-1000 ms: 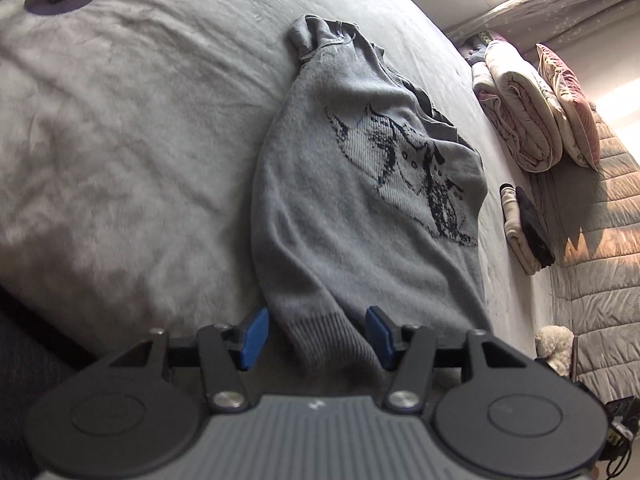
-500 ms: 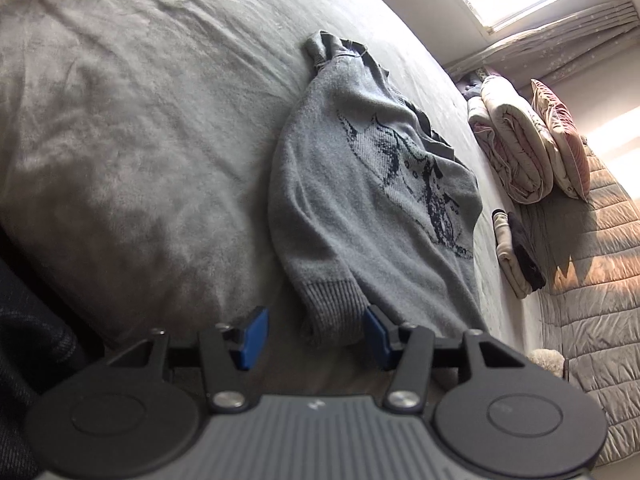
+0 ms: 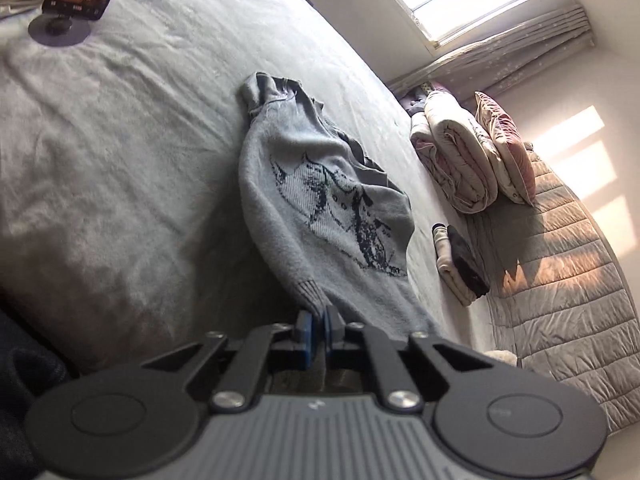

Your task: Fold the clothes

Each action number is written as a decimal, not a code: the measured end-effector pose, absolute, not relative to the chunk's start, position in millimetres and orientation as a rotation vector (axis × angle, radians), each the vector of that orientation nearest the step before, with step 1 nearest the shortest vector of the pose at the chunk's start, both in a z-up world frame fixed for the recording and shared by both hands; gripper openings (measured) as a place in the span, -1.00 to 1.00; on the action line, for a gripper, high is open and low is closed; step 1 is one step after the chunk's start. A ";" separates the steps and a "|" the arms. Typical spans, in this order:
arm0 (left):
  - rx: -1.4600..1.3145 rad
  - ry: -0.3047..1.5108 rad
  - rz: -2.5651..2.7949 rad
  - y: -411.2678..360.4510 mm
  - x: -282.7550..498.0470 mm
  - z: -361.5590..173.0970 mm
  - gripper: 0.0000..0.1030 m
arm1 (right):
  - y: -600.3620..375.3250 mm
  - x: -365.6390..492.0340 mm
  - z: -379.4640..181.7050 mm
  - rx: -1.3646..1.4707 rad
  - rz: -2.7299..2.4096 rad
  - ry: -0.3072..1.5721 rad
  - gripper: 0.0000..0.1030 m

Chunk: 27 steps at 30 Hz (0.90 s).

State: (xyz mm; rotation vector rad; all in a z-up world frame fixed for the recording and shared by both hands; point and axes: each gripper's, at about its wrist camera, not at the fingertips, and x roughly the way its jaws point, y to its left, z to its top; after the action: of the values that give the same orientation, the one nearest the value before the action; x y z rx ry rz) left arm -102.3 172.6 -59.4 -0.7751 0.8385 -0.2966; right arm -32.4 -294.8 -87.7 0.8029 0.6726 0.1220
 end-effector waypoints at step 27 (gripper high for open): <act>-0.748 0.978 -0.106 214.8 -97.6 -100.7 -0.45 | -260.6 -16.6 -153.2 0.622 0.082 0.920 -0.58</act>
State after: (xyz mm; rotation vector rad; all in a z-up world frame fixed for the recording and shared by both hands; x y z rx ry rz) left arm -97.6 214.8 -100.7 -0.7483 0.9784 -0.1061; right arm -16.6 -260.6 -153.2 0.6224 0.9197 0.0822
